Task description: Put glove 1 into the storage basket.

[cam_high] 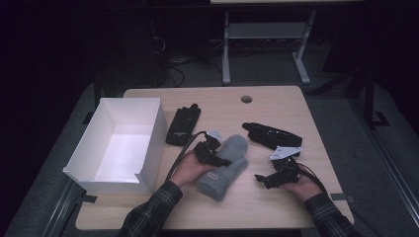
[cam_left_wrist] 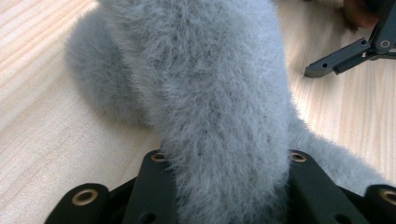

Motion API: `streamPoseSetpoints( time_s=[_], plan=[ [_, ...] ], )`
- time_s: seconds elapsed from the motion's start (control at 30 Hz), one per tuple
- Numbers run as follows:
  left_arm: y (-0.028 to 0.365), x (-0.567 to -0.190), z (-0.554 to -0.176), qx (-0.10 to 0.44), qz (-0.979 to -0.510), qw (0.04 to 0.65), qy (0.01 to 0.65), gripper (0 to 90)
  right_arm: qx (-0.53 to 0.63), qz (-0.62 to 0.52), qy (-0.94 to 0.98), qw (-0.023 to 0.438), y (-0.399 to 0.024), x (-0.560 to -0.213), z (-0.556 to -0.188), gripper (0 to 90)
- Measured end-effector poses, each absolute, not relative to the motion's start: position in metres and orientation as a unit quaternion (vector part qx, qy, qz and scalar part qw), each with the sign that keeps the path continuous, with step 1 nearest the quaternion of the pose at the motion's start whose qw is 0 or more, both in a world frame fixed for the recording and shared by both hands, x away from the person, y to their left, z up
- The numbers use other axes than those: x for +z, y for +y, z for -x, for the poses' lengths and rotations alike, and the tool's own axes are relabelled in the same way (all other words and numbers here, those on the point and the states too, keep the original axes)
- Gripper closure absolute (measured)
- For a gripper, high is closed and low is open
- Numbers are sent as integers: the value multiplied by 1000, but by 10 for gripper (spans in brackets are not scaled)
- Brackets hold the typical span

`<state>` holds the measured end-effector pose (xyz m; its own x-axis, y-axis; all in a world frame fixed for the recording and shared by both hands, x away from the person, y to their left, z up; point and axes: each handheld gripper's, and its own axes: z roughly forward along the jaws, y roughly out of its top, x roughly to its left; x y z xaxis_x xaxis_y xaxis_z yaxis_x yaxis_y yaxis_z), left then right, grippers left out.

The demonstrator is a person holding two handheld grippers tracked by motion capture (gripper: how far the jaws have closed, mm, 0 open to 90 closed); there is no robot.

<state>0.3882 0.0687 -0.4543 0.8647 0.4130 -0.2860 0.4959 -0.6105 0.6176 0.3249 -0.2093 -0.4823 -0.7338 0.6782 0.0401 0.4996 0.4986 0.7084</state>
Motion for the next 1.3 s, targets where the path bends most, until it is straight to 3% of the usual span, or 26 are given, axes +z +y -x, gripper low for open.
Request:
streamPoseSetpoints(
  time_s=[0.27,0.77,1.3],
  plan=[
    [78,-436,-387,-49,-884,383,263,718,364,-345,857,123,-209,-482,-325,40],
    [101,-345,-370,38,-864,428,261,717,363,-347,856,123,-209,-482,-325,33],
    [147,-267,-368,78,-846,452,272,713,363,-345,857,124,-209,-482,-325,32]
  ],
)
